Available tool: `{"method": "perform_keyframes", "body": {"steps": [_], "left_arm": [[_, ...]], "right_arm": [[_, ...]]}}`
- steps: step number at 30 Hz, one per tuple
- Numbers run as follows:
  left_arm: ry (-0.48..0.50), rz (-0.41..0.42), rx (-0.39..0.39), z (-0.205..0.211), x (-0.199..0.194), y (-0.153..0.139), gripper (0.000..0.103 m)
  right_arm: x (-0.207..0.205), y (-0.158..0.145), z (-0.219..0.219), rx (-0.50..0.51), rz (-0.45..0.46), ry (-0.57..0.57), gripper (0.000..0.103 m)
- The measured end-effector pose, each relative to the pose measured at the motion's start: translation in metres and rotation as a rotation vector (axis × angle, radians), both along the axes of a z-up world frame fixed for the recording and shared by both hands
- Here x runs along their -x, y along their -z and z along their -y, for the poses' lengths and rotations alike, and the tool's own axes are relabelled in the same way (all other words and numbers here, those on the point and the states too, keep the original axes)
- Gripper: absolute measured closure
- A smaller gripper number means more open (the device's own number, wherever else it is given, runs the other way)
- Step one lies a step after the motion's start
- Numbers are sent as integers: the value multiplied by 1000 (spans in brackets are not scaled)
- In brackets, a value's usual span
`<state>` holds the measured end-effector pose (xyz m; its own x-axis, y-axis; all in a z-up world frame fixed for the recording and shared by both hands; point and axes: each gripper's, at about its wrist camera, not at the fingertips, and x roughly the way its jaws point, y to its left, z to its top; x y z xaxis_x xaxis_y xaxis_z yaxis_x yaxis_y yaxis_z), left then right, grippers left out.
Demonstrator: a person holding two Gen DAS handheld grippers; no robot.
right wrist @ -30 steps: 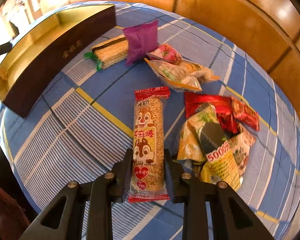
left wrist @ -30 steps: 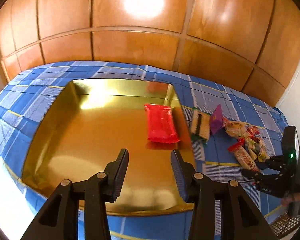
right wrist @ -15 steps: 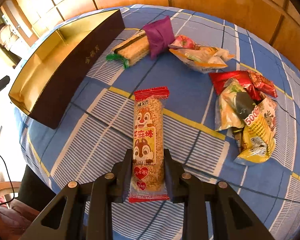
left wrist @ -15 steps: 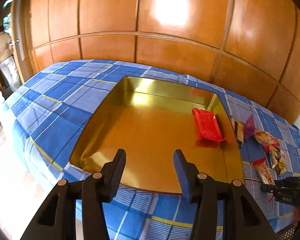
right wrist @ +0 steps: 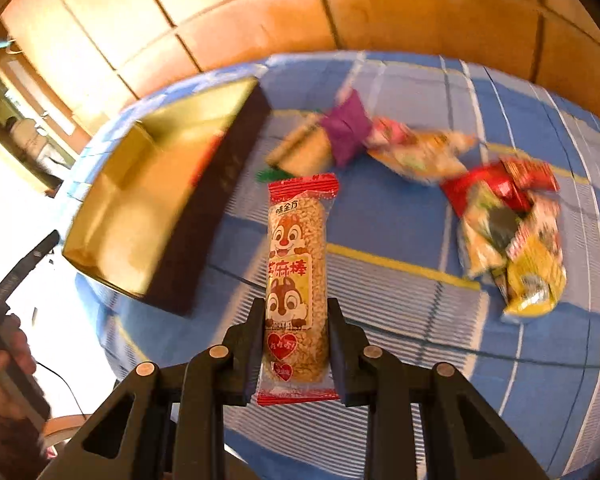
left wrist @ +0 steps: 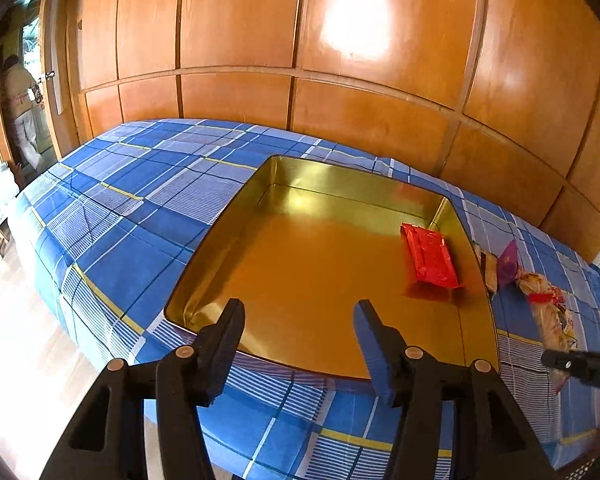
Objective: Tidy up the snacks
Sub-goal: 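Carry the chipmunk rice bar with the right tool over the gold tray, then lower the chipmunk rice bar into the tray and open the right tool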
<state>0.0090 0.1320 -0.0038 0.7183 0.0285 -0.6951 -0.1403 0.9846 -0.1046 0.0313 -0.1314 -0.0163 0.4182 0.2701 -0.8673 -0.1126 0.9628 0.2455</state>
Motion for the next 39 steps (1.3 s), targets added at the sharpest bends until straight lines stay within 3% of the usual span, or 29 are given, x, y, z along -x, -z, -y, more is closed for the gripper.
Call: {"method": "perform_keyframes", "body": {"steps": [9, 17, 27, 39], "left_arm": [[0, -2, -2, 2, 1, 0, 45], [-11, -10, 3, -1, 1, 3, 45], [-29, -13, 6, -4, 2, 5, 45], [-35, -27, -7, -6, 1, 9, 45]], "right_arm": [[-36, -34, -50, -74, 66, -124, 75], [-45, -40, -87, -82, 81, -208, 75], [-74, -27, -122, 11, 72, -260, 75], [-99, 20, -146, 171, -5, -299, 74]]}}
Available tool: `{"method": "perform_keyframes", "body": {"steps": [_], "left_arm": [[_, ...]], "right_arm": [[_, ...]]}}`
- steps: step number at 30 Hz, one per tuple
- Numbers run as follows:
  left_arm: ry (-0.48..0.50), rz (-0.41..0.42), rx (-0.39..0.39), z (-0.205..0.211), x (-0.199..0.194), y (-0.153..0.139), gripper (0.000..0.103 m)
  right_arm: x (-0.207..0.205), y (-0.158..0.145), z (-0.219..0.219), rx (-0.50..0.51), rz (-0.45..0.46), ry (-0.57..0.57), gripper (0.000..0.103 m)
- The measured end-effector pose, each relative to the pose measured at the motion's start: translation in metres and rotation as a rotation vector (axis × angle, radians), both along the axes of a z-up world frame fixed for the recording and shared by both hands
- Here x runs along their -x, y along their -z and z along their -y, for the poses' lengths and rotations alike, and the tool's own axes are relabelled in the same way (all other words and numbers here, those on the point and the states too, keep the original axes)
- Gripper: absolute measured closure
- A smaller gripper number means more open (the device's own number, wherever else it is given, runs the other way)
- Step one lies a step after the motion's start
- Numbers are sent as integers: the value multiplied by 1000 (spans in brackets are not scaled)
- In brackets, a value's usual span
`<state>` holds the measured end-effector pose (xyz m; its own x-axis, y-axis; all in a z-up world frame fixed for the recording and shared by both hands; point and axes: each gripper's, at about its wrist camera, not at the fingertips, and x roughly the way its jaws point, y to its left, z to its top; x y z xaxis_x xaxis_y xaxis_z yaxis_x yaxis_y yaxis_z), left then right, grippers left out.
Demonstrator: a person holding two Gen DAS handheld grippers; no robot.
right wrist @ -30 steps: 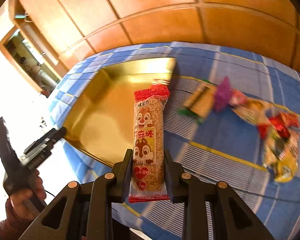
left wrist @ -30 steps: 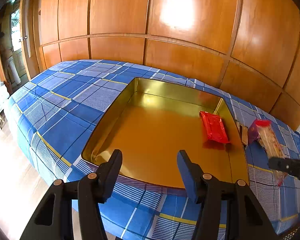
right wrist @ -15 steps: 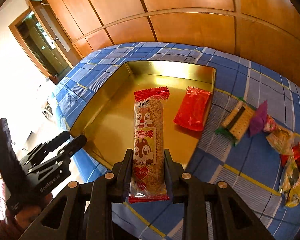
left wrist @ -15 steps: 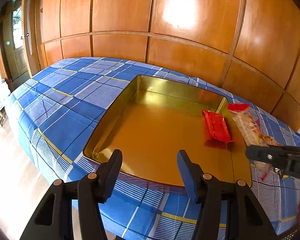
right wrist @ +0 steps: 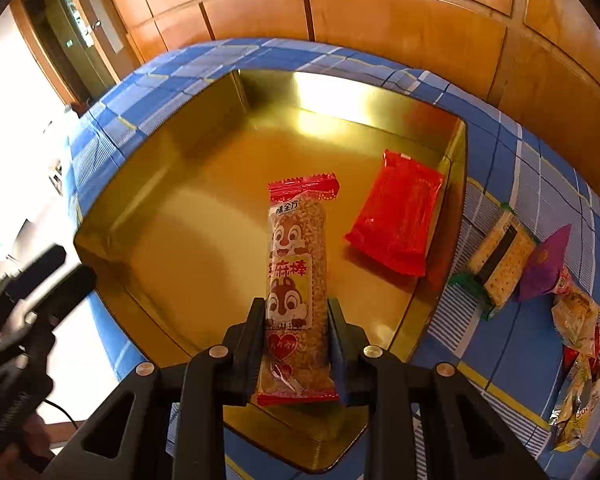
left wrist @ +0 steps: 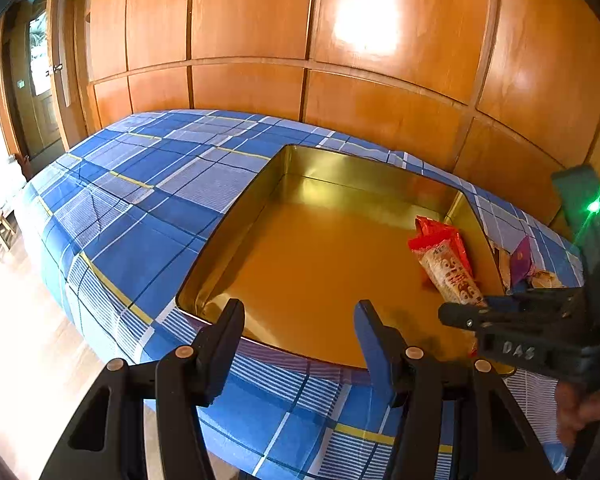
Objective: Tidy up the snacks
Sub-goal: 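Lower the chipmunk rice bar into the tray and open the right tool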
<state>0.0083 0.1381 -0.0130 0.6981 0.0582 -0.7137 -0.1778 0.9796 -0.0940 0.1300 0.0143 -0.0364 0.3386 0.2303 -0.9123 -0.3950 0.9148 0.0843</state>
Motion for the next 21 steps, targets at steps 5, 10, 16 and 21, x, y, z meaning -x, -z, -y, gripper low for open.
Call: {"method": "perform_keyframes", "body": {"steps": [5, 10, 16, 21], "left_arm": [[10, -1, -2, 4, 0, 0, 45], [13, 0, -6, 6, 1, -2, 45], [16, -2, -9, 7, 1, -2, 45], [22, -3, -9, 9, 2, -1, 45]], "right_arm": [[2, 4, 0, 57, 26, 0, 74], [2, 4, 4, 51, 32, 16, 74], [2, 4, 14, 50, 38, 69, 71], [4, -5, 20, 37, 74, 82, 71]]}}
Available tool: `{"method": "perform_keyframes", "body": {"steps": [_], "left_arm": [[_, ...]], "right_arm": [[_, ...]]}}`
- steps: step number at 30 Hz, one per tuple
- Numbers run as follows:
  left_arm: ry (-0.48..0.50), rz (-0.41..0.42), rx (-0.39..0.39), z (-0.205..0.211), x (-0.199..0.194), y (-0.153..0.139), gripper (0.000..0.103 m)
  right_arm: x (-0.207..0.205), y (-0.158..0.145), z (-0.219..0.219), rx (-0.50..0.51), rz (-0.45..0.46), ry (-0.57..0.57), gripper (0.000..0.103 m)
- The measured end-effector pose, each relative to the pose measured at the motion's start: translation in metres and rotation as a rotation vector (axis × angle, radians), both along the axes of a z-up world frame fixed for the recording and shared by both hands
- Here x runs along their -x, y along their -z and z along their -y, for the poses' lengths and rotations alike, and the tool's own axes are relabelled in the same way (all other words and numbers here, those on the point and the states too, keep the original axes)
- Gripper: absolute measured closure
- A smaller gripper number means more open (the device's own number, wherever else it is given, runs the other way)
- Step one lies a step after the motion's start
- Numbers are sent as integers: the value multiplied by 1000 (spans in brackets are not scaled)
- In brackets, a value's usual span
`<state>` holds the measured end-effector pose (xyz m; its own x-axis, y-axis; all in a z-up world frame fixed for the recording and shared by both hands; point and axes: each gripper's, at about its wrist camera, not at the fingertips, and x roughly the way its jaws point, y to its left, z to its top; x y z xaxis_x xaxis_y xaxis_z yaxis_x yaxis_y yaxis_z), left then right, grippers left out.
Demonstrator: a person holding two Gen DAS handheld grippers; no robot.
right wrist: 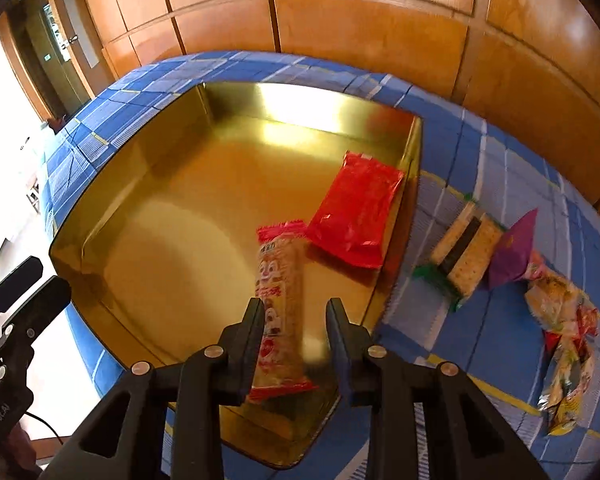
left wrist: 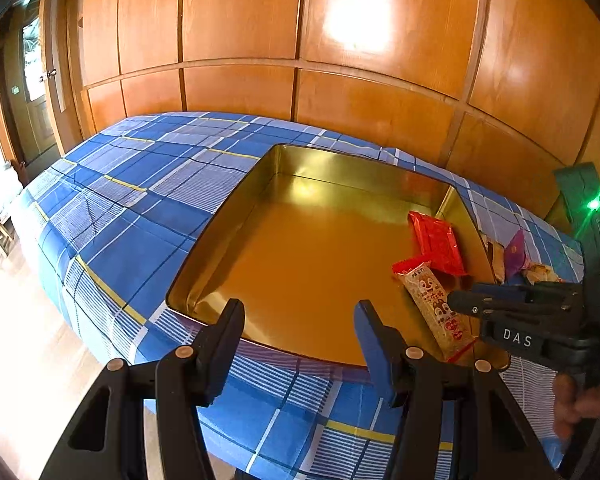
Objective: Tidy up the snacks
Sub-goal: 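Lower the chipmunk rice bar into the tray and open the right tool, then move the left tool to the saltine cracker pack while the right tool moves to the snack pile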
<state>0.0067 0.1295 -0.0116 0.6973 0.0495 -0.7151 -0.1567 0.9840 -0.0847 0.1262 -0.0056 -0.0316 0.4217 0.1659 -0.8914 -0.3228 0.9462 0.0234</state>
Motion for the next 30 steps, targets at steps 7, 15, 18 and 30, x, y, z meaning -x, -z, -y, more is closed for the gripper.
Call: {"method": "perform_keyframes", "body": {"steps": [7, 15, 18, 30], "left_arm": [[14, 2, -10, 4, 1, -1, 45], [39, 7, -17, 11, 3, -4, 45], [44, 4, -18, 14, 3, -3, 45], [90, 6, -44, 32, 7, -7, 45]], "right_arm": [[7, -4, -12, 5, 41, -48, 77], [17, -8, -14, 7, 62, -70, 79], [23, -20, -9, -20, 95, -73, 79], [38, -35, 19, -70, 151, -6, 77]]}}
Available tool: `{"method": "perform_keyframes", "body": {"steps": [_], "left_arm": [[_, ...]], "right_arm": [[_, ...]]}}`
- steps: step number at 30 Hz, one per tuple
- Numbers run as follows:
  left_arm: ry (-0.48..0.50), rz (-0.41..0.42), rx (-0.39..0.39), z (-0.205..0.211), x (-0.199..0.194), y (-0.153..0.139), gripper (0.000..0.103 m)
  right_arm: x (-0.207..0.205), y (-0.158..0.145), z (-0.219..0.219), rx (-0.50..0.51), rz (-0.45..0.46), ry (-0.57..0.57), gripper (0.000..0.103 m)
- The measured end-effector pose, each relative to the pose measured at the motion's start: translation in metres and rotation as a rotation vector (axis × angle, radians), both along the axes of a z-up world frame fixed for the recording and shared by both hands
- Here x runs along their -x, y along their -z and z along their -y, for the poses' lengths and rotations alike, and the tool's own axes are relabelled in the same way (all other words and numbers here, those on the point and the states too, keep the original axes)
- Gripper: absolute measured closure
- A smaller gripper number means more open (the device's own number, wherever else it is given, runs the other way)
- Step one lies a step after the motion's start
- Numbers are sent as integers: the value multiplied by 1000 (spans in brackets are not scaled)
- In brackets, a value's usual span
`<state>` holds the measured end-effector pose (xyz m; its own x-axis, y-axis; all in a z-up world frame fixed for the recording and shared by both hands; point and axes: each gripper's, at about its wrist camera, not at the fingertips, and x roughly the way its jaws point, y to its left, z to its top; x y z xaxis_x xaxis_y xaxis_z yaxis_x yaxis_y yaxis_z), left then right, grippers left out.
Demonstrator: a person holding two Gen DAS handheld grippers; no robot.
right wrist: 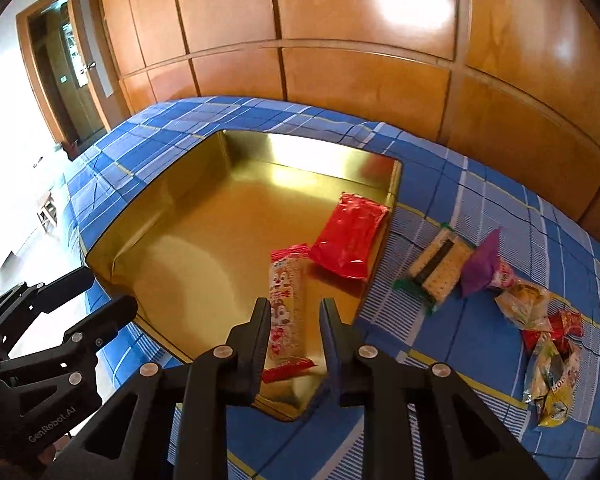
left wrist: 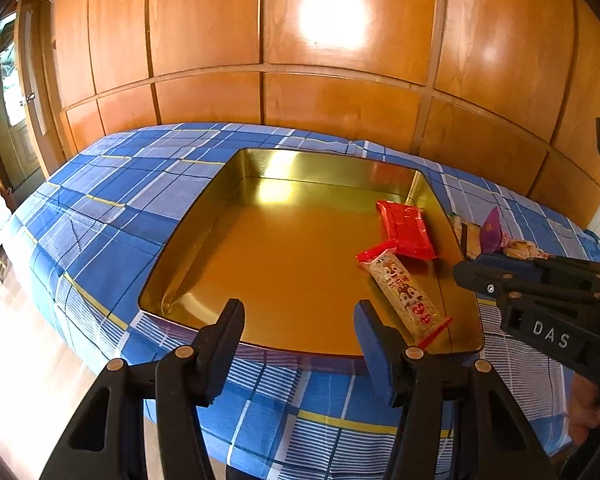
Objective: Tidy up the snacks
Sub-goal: 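Move the left tool to the saltine cracker pack while the right tool moves to the snack pile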
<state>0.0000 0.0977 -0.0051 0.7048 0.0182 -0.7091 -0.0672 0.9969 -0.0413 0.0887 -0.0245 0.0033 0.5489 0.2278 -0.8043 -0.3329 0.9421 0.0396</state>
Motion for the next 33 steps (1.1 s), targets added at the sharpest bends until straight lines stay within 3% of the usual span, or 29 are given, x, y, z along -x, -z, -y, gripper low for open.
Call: {"method": "perform_keyframes", "body": {"steps": [15, 26, 33], "left_arm": [[95, 1, -48, 32, -5, -8, 45], [192, 8, -77, 67, -16, -16, 45], [245, -16, -86, 86, -22, -12, 45]], "right_arm": [[1, -15, 73, 48, 41, 76, 75], [-18, -25, 170, 138, 25, 153, 75], [-26, -14, 230, 176, -3, 219, 73]]}}
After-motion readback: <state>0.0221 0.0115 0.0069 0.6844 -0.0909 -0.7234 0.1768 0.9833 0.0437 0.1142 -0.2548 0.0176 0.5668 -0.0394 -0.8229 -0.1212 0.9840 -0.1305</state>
